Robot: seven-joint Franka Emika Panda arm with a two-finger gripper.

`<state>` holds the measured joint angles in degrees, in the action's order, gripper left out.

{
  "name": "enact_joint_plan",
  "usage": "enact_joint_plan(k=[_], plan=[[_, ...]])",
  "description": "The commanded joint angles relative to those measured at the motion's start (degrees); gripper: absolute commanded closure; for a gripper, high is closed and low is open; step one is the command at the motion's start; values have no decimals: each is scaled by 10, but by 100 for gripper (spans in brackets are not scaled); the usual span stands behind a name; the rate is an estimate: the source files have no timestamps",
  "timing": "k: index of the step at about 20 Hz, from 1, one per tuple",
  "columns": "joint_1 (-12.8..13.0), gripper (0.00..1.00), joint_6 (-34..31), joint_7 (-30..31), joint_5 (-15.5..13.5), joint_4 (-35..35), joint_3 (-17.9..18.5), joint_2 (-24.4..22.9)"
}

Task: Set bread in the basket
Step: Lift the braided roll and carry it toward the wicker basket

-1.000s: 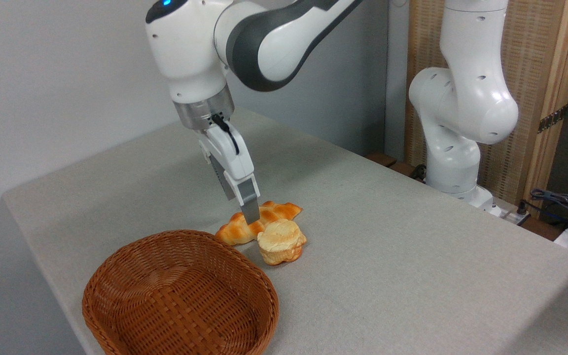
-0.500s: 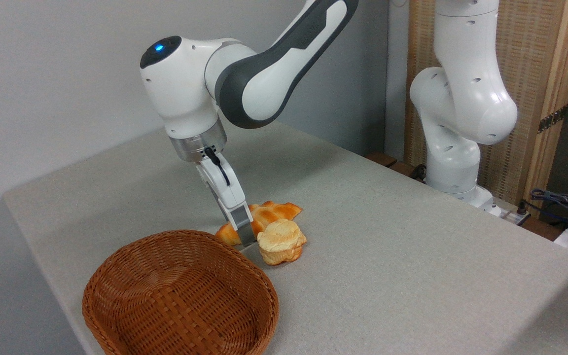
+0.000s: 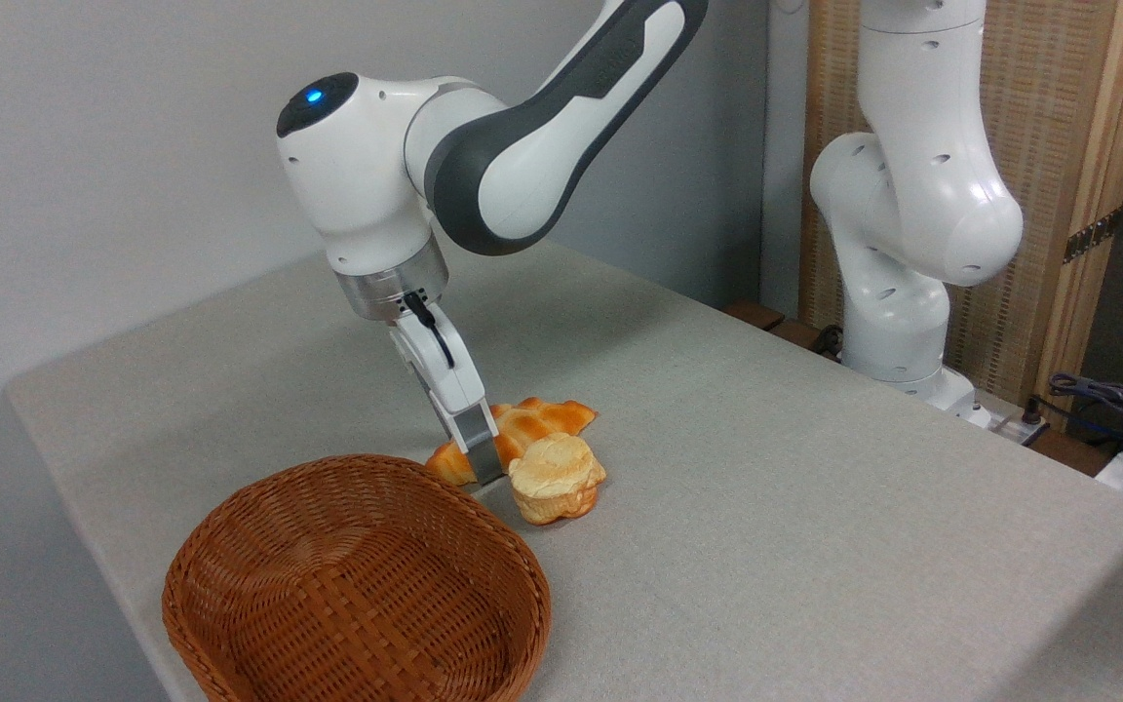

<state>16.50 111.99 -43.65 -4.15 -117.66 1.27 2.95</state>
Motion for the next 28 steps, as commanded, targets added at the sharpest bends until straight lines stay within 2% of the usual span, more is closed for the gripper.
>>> enact_joint_plan(k=[1,6,13,16,19,26,27,28], plan=[[5,61,2,1,2,0,5,-5],[5,60,1,3,0,3,4,-14],[5,59,-1,5,-13,16,3,-66],[-2,57,2,3,-33,43,11,-69],[-4,56,15,1,-33,67,37,-65],[-5,55,177,1,-39,73,77,-30],[-4,47,201,2,-40,72,84,-26],[-5,23,222,6,-42,73,86,-21]])
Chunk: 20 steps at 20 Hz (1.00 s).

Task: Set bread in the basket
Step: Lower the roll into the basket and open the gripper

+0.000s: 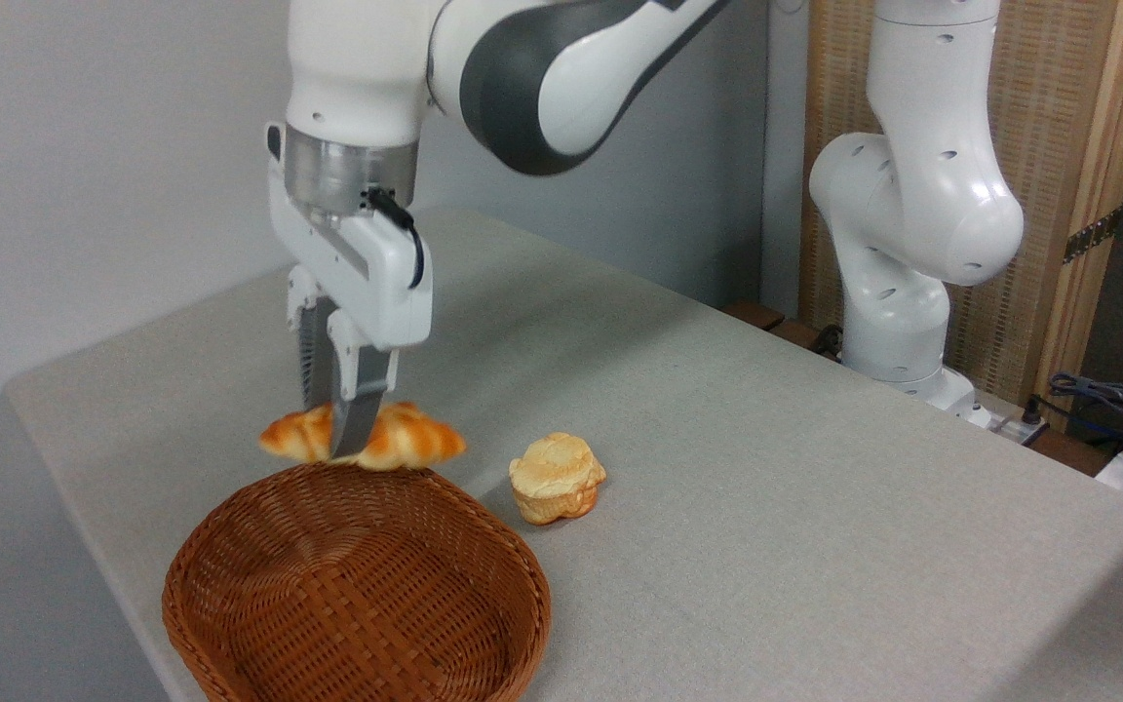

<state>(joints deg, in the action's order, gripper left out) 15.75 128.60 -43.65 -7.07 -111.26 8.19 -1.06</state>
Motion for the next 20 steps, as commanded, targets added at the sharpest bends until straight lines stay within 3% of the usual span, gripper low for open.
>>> enact_joint_plan(k=[1,5,20], plan=[[2,0,74,8,-16,9,17,22],[2,0,112,8,-51,9,22,34],[2,0,116,8,-50,8,23,36]])
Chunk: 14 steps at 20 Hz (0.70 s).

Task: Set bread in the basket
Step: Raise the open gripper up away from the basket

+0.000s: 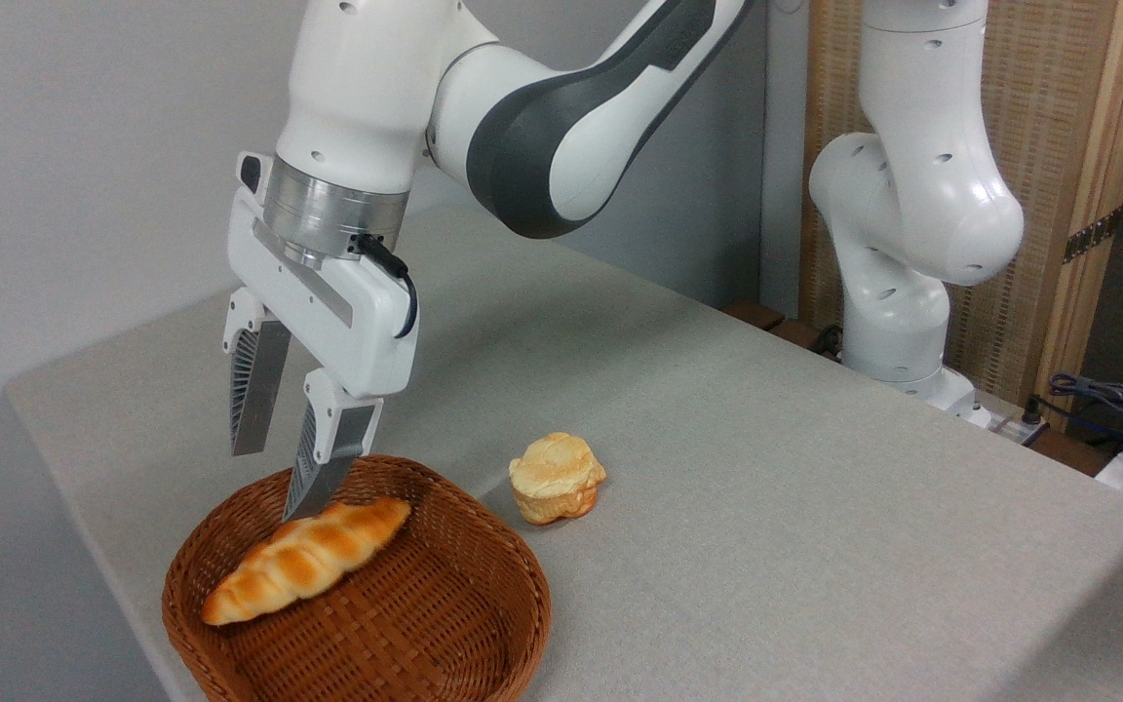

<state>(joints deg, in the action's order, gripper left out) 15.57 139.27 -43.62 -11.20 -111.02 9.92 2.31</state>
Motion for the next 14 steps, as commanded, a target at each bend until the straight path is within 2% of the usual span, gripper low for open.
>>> enact_joint_plan(k=[1,4,7,12,14], plan=[[4,0,9,8,-8,5,5,2],[4,0,2,27,-4,5,6,-4],[4,0,-48,56,7,12,5,-13],[5,0,-223,56,43,72,5,-25],[5,0,-272,59,60,81,2,-27]])
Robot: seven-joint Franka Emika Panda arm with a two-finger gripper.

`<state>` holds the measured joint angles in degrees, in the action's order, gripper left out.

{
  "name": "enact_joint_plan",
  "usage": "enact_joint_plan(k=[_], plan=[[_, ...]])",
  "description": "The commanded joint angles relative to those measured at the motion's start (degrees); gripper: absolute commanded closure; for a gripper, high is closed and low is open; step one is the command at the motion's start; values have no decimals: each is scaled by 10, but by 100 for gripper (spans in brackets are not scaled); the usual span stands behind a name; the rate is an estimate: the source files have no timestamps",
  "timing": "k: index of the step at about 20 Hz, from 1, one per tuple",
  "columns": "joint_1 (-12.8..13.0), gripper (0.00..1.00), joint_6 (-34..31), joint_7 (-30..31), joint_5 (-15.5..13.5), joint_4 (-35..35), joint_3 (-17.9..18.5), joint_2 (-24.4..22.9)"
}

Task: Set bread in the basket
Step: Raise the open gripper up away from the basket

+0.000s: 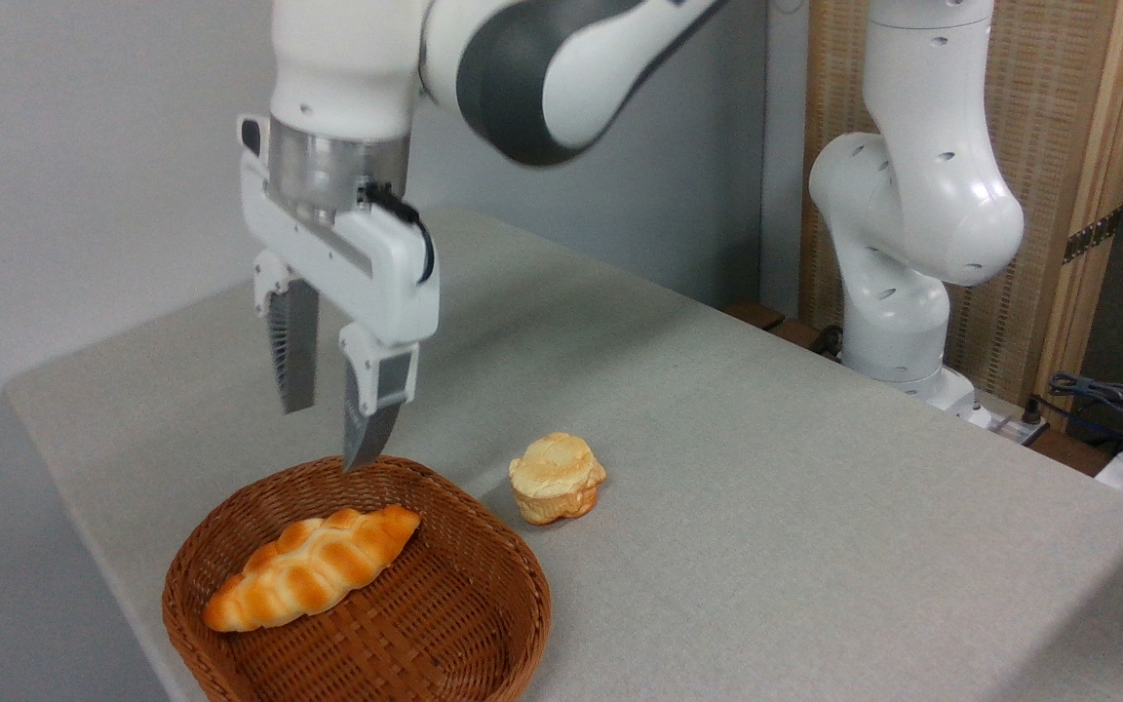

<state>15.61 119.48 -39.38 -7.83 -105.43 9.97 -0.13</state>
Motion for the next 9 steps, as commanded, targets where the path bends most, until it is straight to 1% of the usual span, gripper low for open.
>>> enact_joint_plan(k=[1,3,6,9], plan=[[5,0,-91,20,30,26,3,-3],[5,0,-117,20,38,26,4,-4],[5,0,-122,20,65,25,0,-4],[5,0,-122,31,61,25,2,-4]])
